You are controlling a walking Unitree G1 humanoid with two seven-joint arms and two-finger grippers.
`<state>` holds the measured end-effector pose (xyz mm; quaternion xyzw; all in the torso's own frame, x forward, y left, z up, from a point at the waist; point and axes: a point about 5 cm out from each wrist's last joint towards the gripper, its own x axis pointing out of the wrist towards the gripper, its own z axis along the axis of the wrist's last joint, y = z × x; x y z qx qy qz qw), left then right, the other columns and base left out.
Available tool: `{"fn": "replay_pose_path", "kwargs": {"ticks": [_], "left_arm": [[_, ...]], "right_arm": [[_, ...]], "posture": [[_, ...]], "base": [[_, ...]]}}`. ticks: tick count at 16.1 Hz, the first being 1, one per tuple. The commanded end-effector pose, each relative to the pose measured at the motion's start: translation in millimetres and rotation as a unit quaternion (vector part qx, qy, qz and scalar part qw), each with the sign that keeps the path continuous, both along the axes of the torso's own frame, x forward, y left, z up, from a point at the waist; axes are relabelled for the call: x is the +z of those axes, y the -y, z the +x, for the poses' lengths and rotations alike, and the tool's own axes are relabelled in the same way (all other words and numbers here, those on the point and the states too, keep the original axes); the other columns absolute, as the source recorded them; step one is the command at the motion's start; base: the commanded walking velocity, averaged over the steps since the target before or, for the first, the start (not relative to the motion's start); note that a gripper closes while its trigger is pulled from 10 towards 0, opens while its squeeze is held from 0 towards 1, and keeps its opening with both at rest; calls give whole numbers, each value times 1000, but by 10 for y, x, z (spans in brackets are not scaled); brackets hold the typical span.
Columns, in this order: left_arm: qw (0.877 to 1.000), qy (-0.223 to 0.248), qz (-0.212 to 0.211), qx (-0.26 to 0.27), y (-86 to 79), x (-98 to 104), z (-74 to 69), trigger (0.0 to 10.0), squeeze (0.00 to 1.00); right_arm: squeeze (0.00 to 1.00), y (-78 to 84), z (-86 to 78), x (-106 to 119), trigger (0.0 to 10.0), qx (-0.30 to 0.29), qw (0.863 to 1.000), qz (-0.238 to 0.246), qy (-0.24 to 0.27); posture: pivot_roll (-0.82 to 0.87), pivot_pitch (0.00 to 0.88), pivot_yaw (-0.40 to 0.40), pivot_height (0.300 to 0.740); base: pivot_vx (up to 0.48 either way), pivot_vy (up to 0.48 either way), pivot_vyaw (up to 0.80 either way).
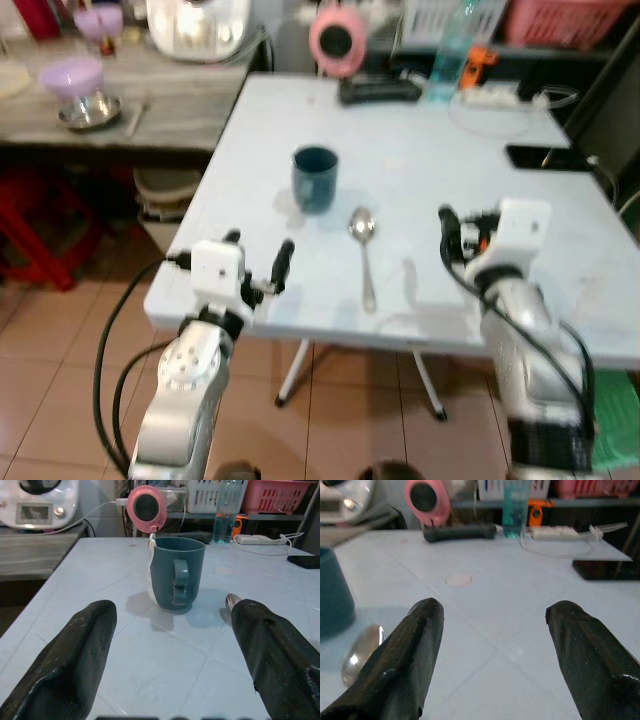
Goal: Setting the table
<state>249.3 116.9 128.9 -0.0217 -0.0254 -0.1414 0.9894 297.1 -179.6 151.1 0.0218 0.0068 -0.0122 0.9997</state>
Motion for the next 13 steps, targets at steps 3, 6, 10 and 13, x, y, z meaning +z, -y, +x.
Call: {"fn": "replay_pose_path", "kwargs": {"ticks": [3,6,10,13], "left_arm": [[1000,2,14,14,-64,22,-9,10000,0],[1000,0,15,16,-61,23,-31,10000,0],[1000,-2,18,16,-79,26,-63,10000,0],[1000,-5,16,14,-72,24,-75,10000,0]], "right_arm": [[0,-168,101,35,10000,51,999,-9,0],[0,-231,156,-59,10000,48,998,4,-33],[0,-255,102,-253,10000,24,996,-6,-88],[0,-231,42,-325,10000,7,994,-16,-108]], "posture": [[10,67,1,740],[23,78,1,740],[32,89,-3,740],[28,94,-4,740]], "base": [[0,0,267],[0,0,529],[0,0,0],[0,0,0]]}}
